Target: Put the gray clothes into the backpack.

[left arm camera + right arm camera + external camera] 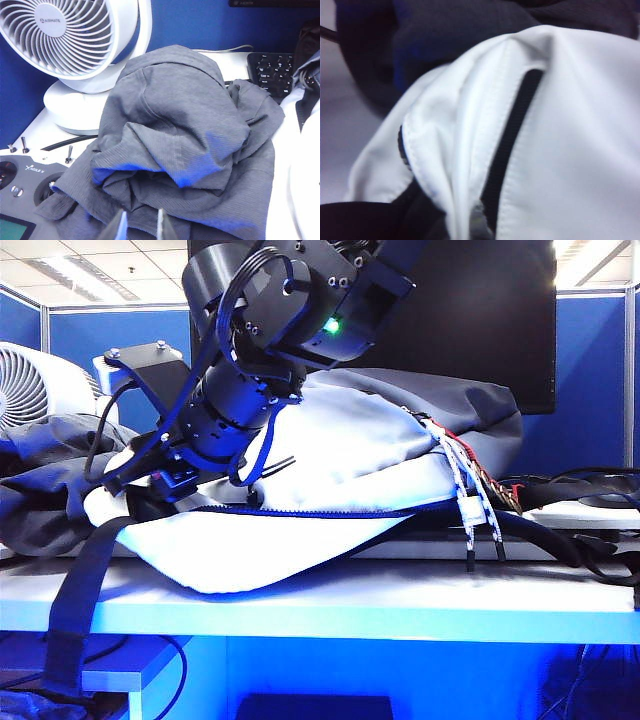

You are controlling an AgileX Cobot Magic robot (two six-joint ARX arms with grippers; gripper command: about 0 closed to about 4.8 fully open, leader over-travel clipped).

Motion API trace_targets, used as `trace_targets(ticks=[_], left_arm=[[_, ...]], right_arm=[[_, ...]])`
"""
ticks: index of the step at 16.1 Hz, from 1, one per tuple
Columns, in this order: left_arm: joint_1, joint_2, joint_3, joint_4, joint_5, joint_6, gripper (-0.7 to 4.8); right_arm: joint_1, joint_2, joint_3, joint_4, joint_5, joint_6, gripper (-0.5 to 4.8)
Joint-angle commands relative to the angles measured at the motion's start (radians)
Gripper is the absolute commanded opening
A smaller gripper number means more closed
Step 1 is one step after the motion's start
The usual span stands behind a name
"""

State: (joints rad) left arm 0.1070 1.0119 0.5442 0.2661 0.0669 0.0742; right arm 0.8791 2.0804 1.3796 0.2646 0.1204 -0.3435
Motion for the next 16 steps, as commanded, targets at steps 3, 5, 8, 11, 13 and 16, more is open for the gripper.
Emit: trace_targets(ticks=[3,5,8,11,13,16], left_arm=[[0.000,-0.002,0.002,0.012,-0.003,-0.003,0.94],[0.000,-0.002,0.002,0.012,-0.003,0.000,0.94],[0.000,-0.002,0.002,0.066,-0.002,-0.023,0.94],[0.000,-0.001,0.002,0.118,-0.003,-0.025,0.94],[0.000,0.012,0.002,0.135,-0.002,-0.034,0.94],[0.000,0.077,0.002,0.163,0.008,-0.064,1.04]], right_arm=[[-0.005,-0.009,0.021,0.040,0.073,-0.005,-0.05],[-0.016,-0.031,0.070,-0.029,0.090,-0.005,-0.05],[-0.050,-0.112,0.117,-0.053,0.087,-0.014,-0.06],[-0.110,-0.212,0.162,-0.105,0.087,-0.011,-0.06],[-0.150,-0.275,0.170,-0.114,0.083,0.014,-0.06],[-0.190,-0.330,0.170,-0.119,0.084,0.021,-0.06]])
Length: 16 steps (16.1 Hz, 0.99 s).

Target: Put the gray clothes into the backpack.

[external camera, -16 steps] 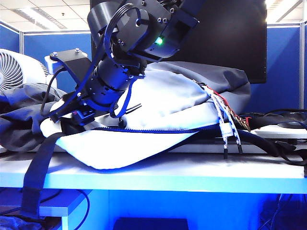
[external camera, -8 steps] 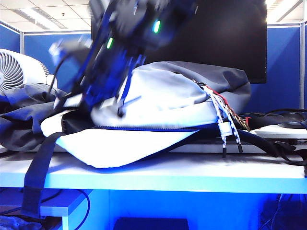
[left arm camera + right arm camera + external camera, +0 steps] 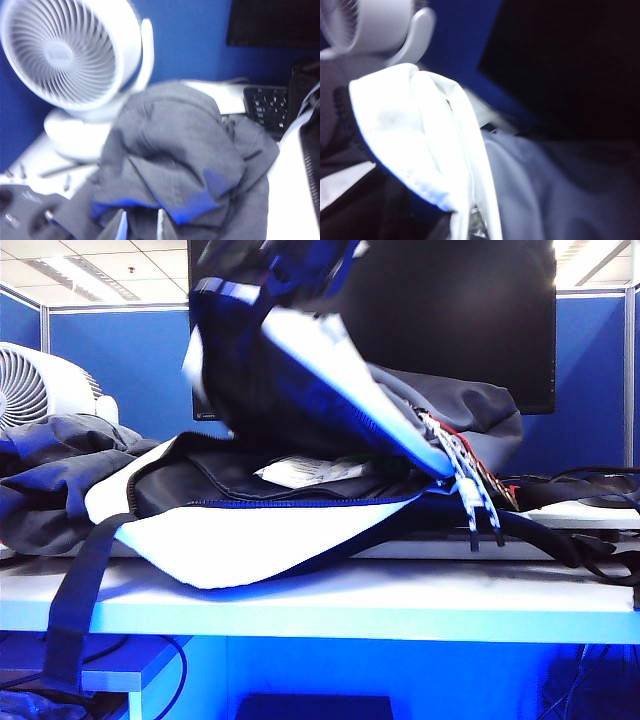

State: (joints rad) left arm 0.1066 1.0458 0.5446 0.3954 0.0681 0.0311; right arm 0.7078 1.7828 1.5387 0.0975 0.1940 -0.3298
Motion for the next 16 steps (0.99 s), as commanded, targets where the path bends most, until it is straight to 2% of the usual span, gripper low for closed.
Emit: trace_targets(ticks=[1,4,6,7,8,11,13,16], left_arm=[[0.000,0.071,0.002,0.052,0.006,-0.019,1.40],[0.004,0.196,0.002,0.222,-0.003,0.074,1.75],[0.004,0.287,0.003,0.367,-0.001,0.077,3.79],[0.004,0.319,0.003,0.415,-0.001,0.075,4.51],[0.003,0.386,0.005,0.518,0.013,0.047,4.79],[-0.011,0.435,0.043,0.529,0.023,0.009,4.79],[-0.016,0.533,0.141,0.528,0.099,-0.044,4.79],[-0.025,0.643,0.253,0.518,0.082,-0.040,4.79]], right_arm=[[-0.028,-0.039,0.011,0.032,0.010,0.008,-0.05],[-0.036,-0.050,0.011,-0.016,0.010,0.008,-0.06],[-0.036,-0.058,0.011,-0.039,0.010,0.008,-0.06],[-0.037,-0.066,0.011,-0.050,0.010,0.008,-0.06],[-0.041,-0.080,0.011,-0.061,0.011,0.008,-0.06],[-0.053,-0.099,0.011,-0.071,0.011,0.008,-0.06],[-0.053,-0.111,0.011,-0.071,0.011,0.008,-0.06],[-0.053,-0.117,0.011,-0.079,0.011,0.008,-0.06]])
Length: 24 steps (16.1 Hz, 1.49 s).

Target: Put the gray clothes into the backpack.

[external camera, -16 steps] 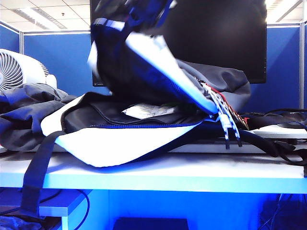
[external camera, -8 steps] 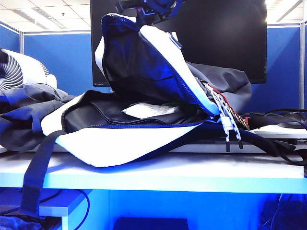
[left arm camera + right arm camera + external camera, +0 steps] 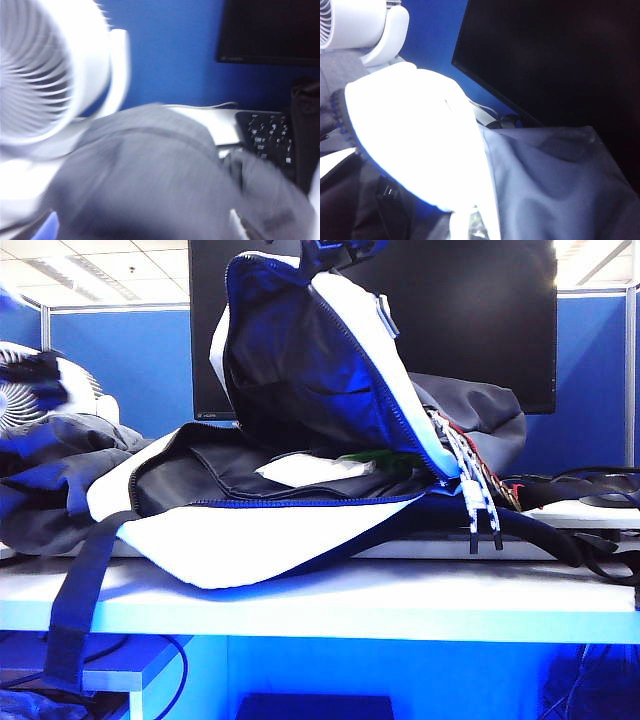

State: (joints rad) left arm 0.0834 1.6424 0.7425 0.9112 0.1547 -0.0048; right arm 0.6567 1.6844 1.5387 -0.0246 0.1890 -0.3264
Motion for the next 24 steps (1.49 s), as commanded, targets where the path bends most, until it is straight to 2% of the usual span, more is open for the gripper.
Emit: trace_targets(ticks=[1,2,4,9,10,11,12,15,18,24], left_arm=[[-0.002,0.075,0.093,-0.022,-0.004,-0.007,4.79],[-0.002,0.109,0.149,-0.124,-0.005,-0.006,4.79],[-0.002,0.168,0.195,-0.204,-0.004,-0.007,4.79],[-0.026,0.281,0.203,-0.222,0.010,-0.007,4.79],[-0.029,0.296,0.203,-0.222,0.043,-0.006,4.79],[-0.032,0.317,0.204,-0.222,0.078,-0.007,1.73],[-0.043,0.332,0.204,-0.224,0.069,-0.005,0.10],[-0.065,0.320,0.205,-0.212,0.071,-0.005,-0.06],[-0.060,0.188,0.266,-0.208,0.083,-0.034,-0.06],[-0.050,-0.053,0.674,-0.557,0.300,-0.133,-0.06]], right_arm=[[-0.002,-0.020,0.011,0.037,0.019,0.005,-0.06],[-0.002,-0.021,0.011,0.035,0.021,0.005,-0.06],[-0.002,-0.021,0.011,0.035,0.023,0.005,-0.06],[-0.002,-0.024,0.011,0.033,0.067,0.005,-0.06],[-0.002,-0.030,0.011,0.032,0.067,0.005,-0.06],[-0.002,-0.037,0.011,0.034,0.067,0.005,-0.06],[-0.002,-0.048,0.011,0.032,0.068,0.005,-0.06],[-0.005,-0.073,0.011,0.026,0.090,0.005,-0.06],[-0.021,-0.100,0.011,0.022,0.104,0.013,-0.06],[-0.052,-0.103,0.011,0.039,0.100,0.039,-0.06]])
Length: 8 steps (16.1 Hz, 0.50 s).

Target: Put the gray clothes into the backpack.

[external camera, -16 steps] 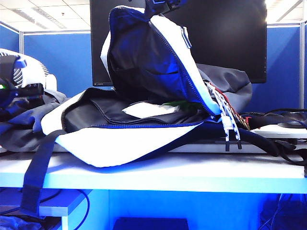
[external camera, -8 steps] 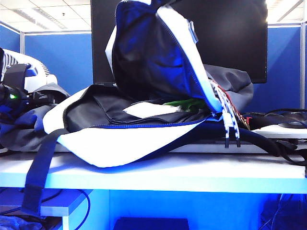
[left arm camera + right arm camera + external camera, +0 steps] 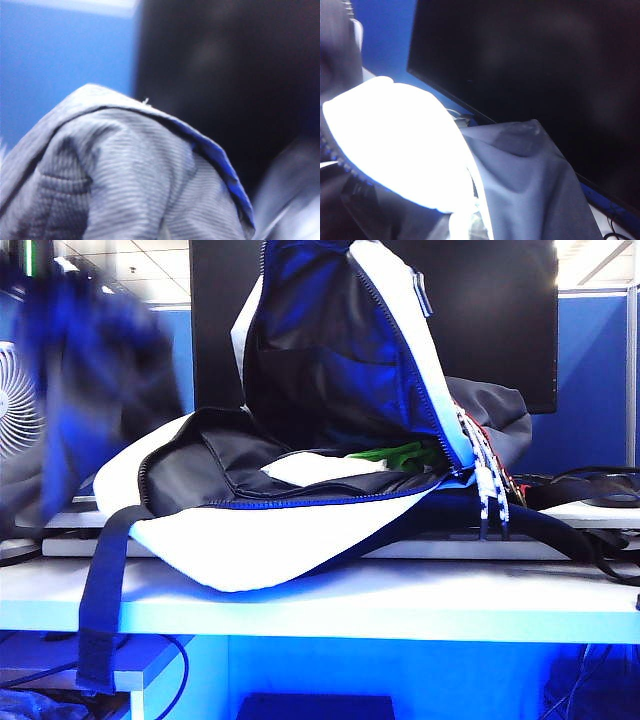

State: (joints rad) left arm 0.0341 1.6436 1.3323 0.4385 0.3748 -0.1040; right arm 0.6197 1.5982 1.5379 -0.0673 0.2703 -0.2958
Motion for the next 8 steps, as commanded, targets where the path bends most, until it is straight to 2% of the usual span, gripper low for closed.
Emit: trace_targets(ticks=[1,2,5,8], left_arm=[[-0.001,-0.088,0.116,-0.126,0.140,-0.076,-0.06],[-0.001,-0.130,0.122,-0.164,0.181,-0.111,-0.06],[-0.043,-0.247,0.122,-0.298,0.354,-0.139,-0.06],[-0.156,-0.319,0.122,-0.515,0.475,-0.083,-0.06]], right_arm=[[-0.023,-0.016,0.012,0.087,0.023,0.008,-0.06],[-0.026,-0.016,0.012,0.087,0.023,0.008,-0.06],[-0.049,-0.016,0.012,0.135,0.023,0.008,-0.06],[-0.053,-0.016,0.012,0.191,0.023,0.008,-0.06]])
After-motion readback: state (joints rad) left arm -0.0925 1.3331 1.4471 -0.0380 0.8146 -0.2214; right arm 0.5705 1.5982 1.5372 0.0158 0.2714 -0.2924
